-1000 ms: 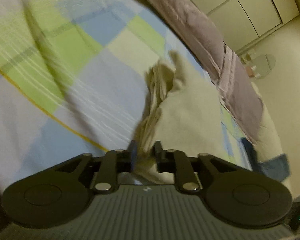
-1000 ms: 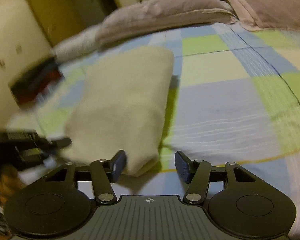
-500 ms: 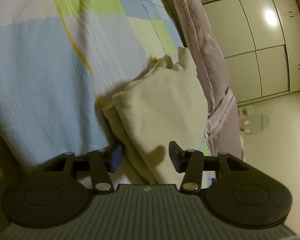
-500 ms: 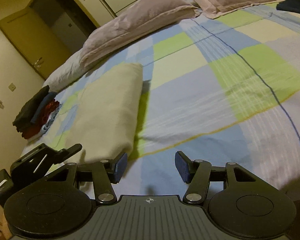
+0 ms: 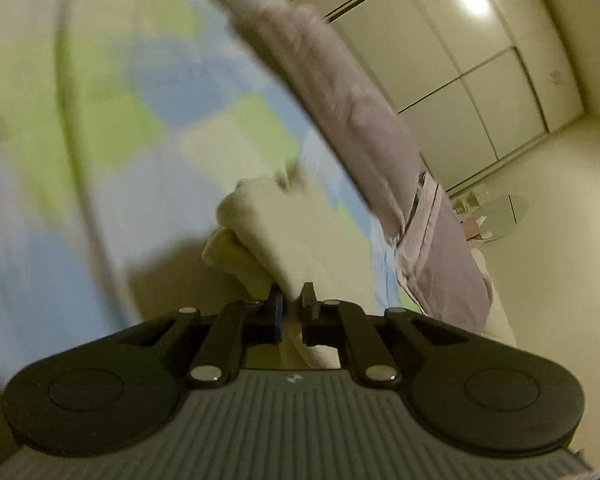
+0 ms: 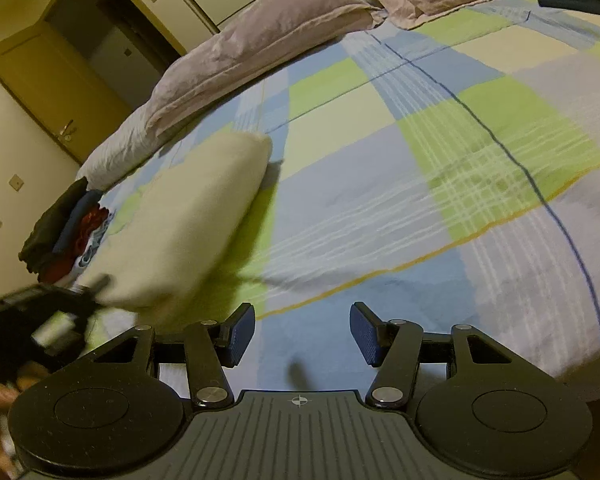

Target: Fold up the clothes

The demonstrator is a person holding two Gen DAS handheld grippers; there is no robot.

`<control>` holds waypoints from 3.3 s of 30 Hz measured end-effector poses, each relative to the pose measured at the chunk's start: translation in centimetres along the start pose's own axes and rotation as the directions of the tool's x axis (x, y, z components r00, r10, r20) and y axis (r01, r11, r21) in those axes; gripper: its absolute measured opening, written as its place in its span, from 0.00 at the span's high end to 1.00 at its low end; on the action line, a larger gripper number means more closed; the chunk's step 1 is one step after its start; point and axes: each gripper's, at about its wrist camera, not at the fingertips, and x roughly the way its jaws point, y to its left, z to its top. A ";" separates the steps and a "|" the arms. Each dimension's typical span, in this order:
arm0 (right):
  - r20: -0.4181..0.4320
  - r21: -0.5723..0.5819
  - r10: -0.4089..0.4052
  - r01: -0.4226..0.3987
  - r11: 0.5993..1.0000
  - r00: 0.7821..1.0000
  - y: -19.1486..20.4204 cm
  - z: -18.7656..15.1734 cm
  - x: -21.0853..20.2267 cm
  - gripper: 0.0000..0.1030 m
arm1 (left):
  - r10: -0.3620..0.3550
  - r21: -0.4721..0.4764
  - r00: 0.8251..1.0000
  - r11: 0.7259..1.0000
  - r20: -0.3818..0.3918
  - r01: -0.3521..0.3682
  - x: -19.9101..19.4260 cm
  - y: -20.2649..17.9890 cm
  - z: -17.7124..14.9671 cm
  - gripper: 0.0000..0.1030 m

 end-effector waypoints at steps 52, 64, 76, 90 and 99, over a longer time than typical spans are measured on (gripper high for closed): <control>-0.004 0.142 0.288 -0.285 0.948 0.958 4.6 10.9 16.4 0.39 | -0.037 -0.068 0.998 0.997 -0.055 0.033 4.3 12.3 11.6 0.60; -0.136 0.089 0.391 -0.382 0.920 0.910 7.9 14.8 25.2 0.95 | -0.104 -0.039 0.994 0.994 -0.042 0.102 7.3 11.1 14.8 0.94; -0.108 -0.081 0.218 -0.227 0.971 0.970 9.1 12.6 24.3 0.78 | 0.104 0.141 0.994 0.985 -0.030 -0.099 5.9 9.0 12.5 0.66; -0.077 -0.069 0.286 -0.291 0.954 0.955 7.7 6.8 13.7 0.55 | -0.222 0.350 0.968 0.903 -0.116 0.249 -2.5 9.1 7.0 0.59; -0.127 -0.096 0.242 -0.255 0.962 0.962 7.9 7.9 16.6 0.55 | -0.266 0.492 0.924 0.786 -0.276 0.373 -1.6 7.7 6.7 0.66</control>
